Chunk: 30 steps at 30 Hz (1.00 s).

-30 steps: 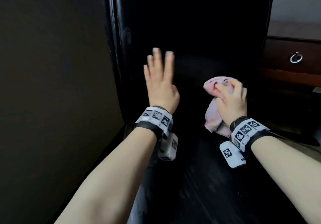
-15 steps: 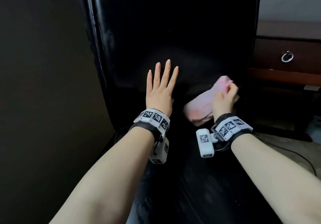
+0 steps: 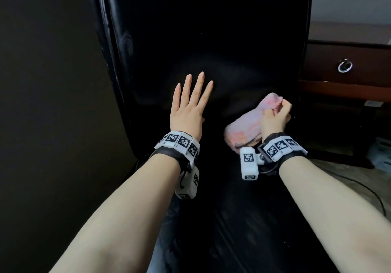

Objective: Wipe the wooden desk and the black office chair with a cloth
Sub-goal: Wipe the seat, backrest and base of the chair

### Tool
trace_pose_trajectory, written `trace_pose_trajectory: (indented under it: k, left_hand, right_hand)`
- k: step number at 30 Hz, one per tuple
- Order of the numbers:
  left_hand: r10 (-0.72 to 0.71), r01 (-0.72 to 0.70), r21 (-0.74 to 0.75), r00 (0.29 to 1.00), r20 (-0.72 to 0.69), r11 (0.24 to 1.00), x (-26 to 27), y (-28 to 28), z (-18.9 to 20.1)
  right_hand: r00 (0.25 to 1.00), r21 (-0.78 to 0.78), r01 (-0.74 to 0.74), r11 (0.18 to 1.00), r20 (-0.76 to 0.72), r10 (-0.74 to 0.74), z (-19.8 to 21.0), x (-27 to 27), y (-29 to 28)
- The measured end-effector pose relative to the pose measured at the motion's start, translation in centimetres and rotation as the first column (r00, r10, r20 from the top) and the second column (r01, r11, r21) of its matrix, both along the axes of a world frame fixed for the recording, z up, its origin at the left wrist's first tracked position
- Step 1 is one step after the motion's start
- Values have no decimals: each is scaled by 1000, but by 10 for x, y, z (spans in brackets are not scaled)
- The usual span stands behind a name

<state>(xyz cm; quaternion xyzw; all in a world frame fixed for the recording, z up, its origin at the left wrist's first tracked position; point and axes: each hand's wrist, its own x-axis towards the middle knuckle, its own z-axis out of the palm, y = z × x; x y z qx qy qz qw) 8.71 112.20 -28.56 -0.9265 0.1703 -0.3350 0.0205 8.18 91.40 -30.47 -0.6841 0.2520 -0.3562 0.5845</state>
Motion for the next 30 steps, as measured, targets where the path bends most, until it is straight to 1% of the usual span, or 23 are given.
trace_pose_trajectory:
  k: [2,3,5,6,8,10,11,13,14,16,17,19,21,22,24,26,27,28,30]
  left_hand:
    - [1,-1,15,1000,-15,1000,-1,2,1]
    - [3,-3,19,1000,-18,1000,-1,3,2]
    - [1,-1,22,1000,-24,1000,-1,5,2]
    - [-2,3,25,1000,-27,1000,-1,6,3]
    - [-14,15,19,999,-33,1000,0,6,3]
    - [-20,21,11,999,-40,1000,0,6,5]
    - [-22,23,13,999,-41,1000,0,6,6]
    - [-43,44,19,998,-46,999,-2,10,9]
    - [-62,63,20,997,-49,998,-3,13,11]
    - [-113,113,5,991,-68,994,-5,20,16]
    - [-149,148,-14,986,-77,989,-7,23,19]
    - [-220,216,-60,973,-66,974,-10,30,26]
    - [-262,261,-120,965,15,958,-12,37,34]
    - [-262,269,-165,963,63,949,-13,41,38]
    - [-214,233,-268,972,97,935,-11,48,49]
    - [-141,190,-336,976,165,922,-8,55,62]
    - [-107,175,-350,973,205,920,-8,58,69]
    - [-73,149,-362,974,216,920,-6,61,76]
    - [-13,66,-398,991,136,915,-4,68,91]
  right_hand:
    - [999,95,52,994,-5,-52,-10,8,-1]
    - [996,160,88,983,-34,-83,-14,13,-1]
    - [982,286,161,945,-137,-126,-17,21,-4]
    - [974,322,183,929,-189,-126,-20,27,-8]
    - [957,352,189,917,-274,-92,-27,40,-17]
    - [935,333,173,927,-352,-48,-24,44,-9]
    - [942,354,132,926,-336,-6,-19,42,1]
    - [967,415,-8,910,-230,113,-6,33,24]
    - [970,450,-25,892,-205,131,0,27,35]
    - [981,510,-12,860,-161,109,16,13,53]
    - [989,488,-55,871,-92,114,27,4,64]
    - [987,353,-158,922,46,151,51,-13,80]
    - [973,147,-202,968,144,181,76,-23,91]
    - [964,27,-212,977,170,205,92,-26,95]
    - [955,-221,-224,949,146,259,123,-23,102]
    - [952,-404,-235,884,87,293,151,-15,111]
    - [954,-464,-232,855,62,292,161,-9,116]
    - [958,-500,-227,836,41,285,169,-3,121]
    - [962,-536,-233,811,-3,274,183,5,131]
